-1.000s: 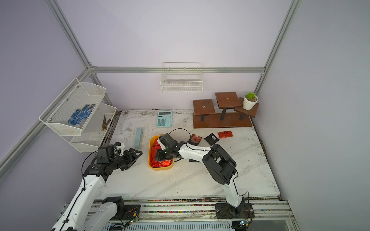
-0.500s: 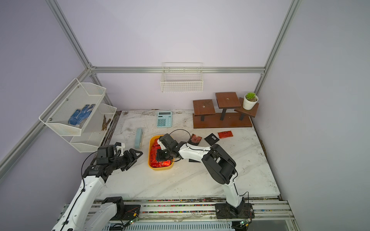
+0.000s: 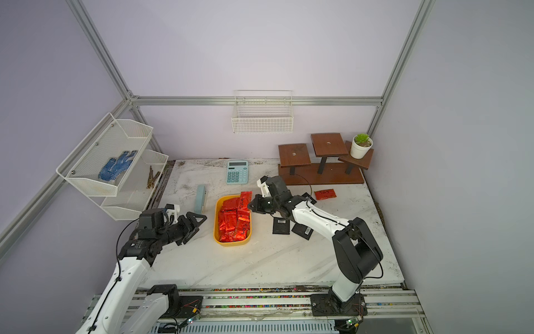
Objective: Take the tea bags out of the storage box
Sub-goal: Place the tea bag at the center of the board.
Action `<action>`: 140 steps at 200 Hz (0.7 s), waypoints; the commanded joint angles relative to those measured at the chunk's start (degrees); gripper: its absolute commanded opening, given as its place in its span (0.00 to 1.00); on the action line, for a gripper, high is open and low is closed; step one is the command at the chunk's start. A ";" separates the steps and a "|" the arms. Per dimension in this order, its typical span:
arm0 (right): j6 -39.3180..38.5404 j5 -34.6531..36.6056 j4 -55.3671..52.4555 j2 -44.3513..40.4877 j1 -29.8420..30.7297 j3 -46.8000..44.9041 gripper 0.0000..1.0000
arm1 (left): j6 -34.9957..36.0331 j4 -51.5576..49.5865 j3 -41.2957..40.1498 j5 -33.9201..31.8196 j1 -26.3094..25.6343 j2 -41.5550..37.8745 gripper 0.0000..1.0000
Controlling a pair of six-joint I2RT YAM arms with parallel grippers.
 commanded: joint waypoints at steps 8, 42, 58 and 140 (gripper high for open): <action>0.69 -2.17 1.59 -4.90 -6.70 -4.99 0.00 | -3.09 5.59 2.11 -1.99 -4.51 0.25 0.78; 1.87 -3.81 2.89 -9.14 -16.87 -9.80 0.00 | -5.03 9.50 3.12 -4.94 -12.32 4.74 0.78; 3.62 -5.86 5.52 -9.79 -22.34 -12.57 0.00 | -5.71 11.83 3.82 -5.66 -16.26 7.72 0.77; 10.41 -7.20 16.81 -2.76 -44.30 -18.30 0.00 | -7.18 17.37 5.96 -6.22 -25.21 15.43 0.75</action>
